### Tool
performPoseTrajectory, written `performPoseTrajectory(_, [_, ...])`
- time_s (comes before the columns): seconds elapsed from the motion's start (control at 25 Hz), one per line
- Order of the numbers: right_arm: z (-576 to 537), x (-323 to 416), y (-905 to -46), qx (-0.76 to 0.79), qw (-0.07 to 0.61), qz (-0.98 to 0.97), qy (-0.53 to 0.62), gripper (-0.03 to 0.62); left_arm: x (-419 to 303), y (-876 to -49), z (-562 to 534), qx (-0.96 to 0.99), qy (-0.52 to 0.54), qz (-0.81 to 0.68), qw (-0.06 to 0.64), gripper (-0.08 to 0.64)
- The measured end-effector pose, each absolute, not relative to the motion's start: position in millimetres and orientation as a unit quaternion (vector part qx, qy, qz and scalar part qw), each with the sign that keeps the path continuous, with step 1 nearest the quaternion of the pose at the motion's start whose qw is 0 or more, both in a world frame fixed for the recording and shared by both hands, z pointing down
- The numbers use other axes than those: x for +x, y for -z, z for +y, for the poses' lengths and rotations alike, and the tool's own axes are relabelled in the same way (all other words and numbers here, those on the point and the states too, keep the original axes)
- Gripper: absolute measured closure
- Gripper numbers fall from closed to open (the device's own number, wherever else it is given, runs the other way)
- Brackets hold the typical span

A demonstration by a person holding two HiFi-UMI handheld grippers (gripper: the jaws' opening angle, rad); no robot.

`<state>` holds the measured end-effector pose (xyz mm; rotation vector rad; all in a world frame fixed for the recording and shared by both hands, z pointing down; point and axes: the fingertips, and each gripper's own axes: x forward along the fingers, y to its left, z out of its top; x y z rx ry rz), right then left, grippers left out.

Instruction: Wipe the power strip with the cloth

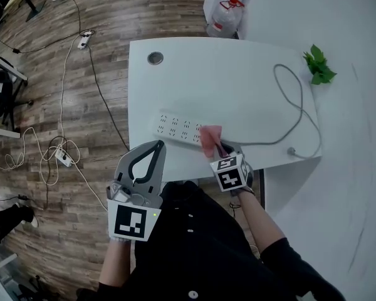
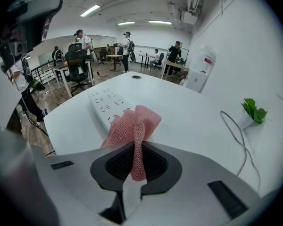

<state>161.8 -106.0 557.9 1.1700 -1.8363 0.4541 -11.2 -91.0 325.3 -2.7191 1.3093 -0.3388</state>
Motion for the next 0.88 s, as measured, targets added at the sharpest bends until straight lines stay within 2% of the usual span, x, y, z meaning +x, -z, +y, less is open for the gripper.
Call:
performPoseTrajectory(0.2, [-107, 160, -541, 0.472, 0.423, -0.754, -0.173, 0.531, -14, -319, -91, -0.891, 0.109, 0.437, 0.056, 0.546])
performPoseTrajectory(0.52, [-114, 139, -487, 0.475, 0.349, -0.791, -0.162, 0.531, -26, -314, -97, -0.88, 0.112, 0.457, 0.059, 0.546])
performPoseTrajectory(0.88, [-126, 103, -410, 0.458, 0.272, -0.841, -0.09, 0.531, -33, -300, -97, -0.872, 0.109, 0.47, 0.087, 0.546])
